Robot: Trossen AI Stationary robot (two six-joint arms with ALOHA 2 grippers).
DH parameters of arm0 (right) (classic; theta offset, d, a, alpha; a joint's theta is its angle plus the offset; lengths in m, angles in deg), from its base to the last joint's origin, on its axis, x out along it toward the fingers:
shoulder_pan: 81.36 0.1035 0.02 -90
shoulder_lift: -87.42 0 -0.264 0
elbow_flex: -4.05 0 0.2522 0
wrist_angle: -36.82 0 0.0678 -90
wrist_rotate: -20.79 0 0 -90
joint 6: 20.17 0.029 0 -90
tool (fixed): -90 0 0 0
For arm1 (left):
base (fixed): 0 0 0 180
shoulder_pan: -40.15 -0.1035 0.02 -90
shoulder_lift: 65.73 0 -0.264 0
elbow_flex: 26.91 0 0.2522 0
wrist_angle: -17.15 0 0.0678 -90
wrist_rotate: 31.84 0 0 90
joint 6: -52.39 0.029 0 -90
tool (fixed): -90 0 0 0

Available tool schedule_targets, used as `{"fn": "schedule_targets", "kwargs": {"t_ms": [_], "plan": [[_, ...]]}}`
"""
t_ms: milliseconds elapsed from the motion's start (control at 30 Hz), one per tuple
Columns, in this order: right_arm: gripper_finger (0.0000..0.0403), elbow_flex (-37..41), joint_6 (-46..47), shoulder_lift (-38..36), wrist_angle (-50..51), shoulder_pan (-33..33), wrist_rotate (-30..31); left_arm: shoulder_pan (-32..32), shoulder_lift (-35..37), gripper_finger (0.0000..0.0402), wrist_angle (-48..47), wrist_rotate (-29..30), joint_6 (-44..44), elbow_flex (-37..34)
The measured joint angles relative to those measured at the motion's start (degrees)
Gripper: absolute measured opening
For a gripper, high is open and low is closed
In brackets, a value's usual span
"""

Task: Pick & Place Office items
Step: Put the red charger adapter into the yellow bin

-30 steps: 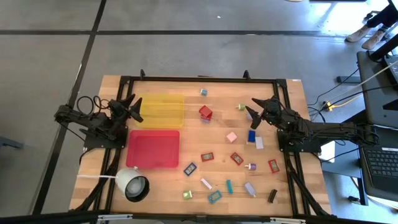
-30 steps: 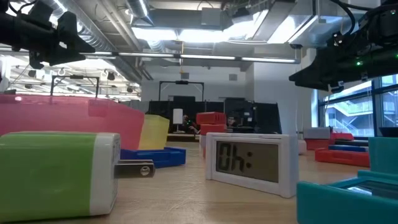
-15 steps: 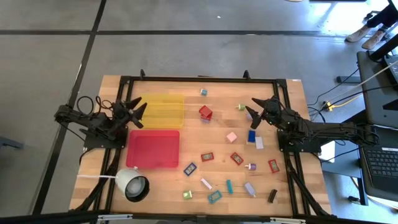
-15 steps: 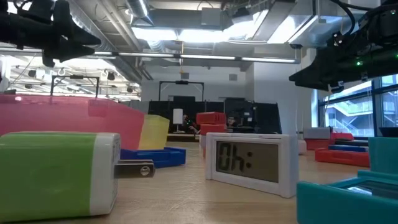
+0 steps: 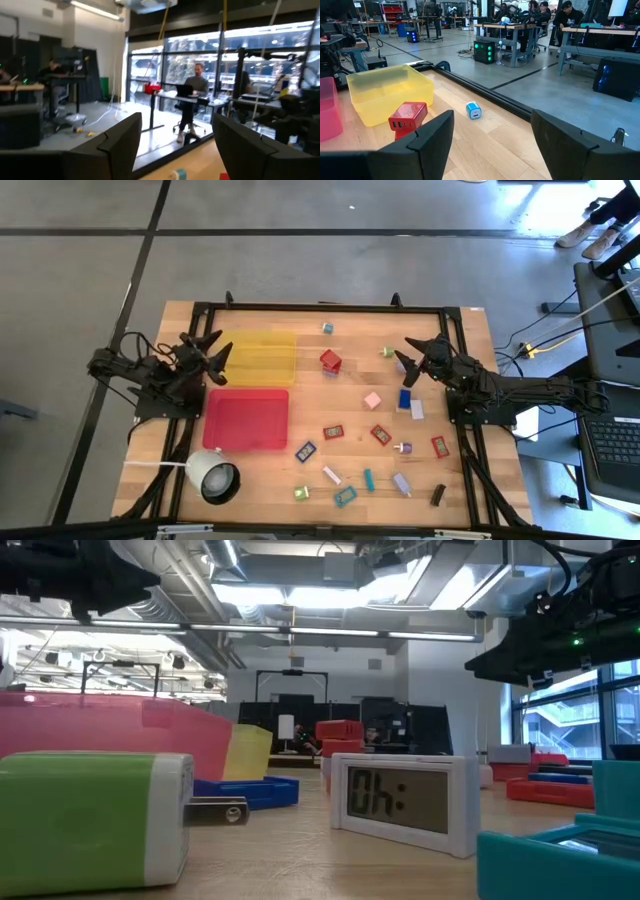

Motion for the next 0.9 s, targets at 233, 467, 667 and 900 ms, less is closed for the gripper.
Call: {"fn": "schedule_targets", "kwargs": {"t_ms": [233, 467, 667, 900], "plan": [[0.0269, 0.0, 0.0, -0.01, 0.0, -0.02, 0.0, -2.94, -5.92, 0.0269, 3.73, -4.13, 0.76, 0.91], [0.0269, 0.0, -0.01, 0.0, -0.02, -0.01, -0.02, -11.37, -19.1, 0.0281, 4.03, -7.14, 0.86, 8.72], [0.0269, 0.01, -0.39, 0.0, -0.02, -0.01, -0.02, -18.72, -34.44, 0.0281, 3.68, -8.64, -5.5, 15.8], [0.0269, 0.0, -3.53, 0.0, -0.02, 0.0, -0.02, -25.01, -51.51, 0.0281, -0.86, -14.12, -7.99, 23.84]]}}
